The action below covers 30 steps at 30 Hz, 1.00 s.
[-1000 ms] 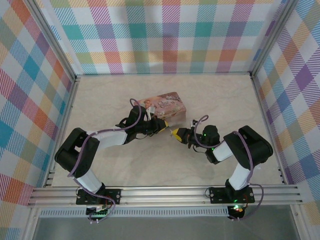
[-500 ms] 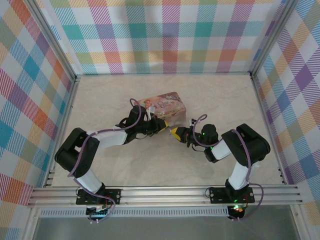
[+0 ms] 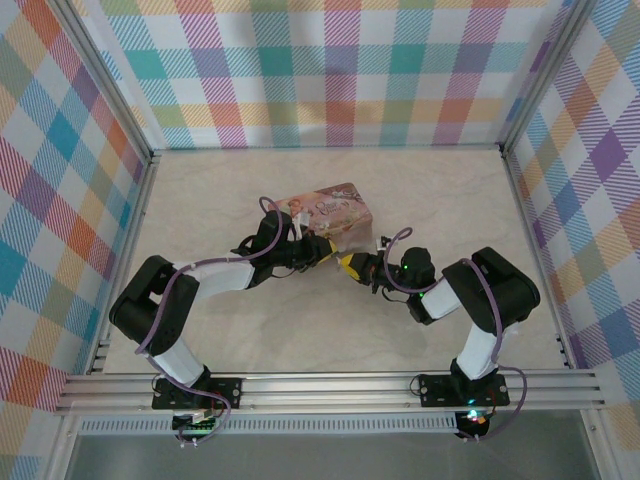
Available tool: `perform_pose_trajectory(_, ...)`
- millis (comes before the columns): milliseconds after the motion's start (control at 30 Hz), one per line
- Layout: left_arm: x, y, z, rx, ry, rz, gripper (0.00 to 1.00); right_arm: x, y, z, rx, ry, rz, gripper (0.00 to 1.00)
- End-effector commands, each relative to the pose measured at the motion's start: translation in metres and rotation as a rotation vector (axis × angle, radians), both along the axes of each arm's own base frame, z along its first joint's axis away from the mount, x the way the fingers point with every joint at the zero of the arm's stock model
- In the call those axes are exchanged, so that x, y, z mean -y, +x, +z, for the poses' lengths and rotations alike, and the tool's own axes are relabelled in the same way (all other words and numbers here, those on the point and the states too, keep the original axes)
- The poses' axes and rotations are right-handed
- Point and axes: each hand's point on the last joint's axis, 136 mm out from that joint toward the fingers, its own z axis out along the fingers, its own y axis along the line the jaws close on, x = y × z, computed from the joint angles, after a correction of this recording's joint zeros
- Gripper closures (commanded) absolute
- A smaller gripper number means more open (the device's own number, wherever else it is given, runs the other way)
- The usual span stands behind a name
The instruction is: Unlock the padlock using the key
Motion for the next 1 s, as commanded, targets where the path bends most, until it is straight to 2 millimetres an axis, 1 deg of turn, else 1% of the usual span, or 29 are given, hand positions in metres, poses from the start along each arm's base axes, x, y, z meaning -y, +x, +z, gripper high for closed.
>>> perform_pose_trajectory(0,0.007,0.0,0.036,0.07,-0.099,-0.033,0.95,-0.005,0.007,0.015,0.088,0.02,-0.005,1.0)
perform_pose_trajectory(167,0.007,-0.002,0.036,0.07,-0.104,-0.04,0.95,-0.005,0.011,0.021,0.117,0.023,-0.018,1.0)
perform_pose_trajectory(367,0.007,-0.004,0.039,0.073,-0.117,-0.044,0.97,-0.005,0.017,0.024,0.147,0.015,-0.036,1.0)
perform_pose_trajectory(600,0.009,-0.004,0.047,0.082,-0.158,-0.048,0.98,-0.008,0.028,0.039,0.226,0.015,-0.063,1.0)
perform_pose_trajectory(833,0.011,-0.005,0.054,0.089,-0.185,-0.057,1.0,-0.008,0.034,0.035,0.215,0.011,-0.085,1.0)
perform_pose_trajectory(967,0.011,-0.004,0.056,0.094,-0.19,-0.058,1.0,-0.007,0.037,0.029,0.153,0.025,-0.1,1.0)
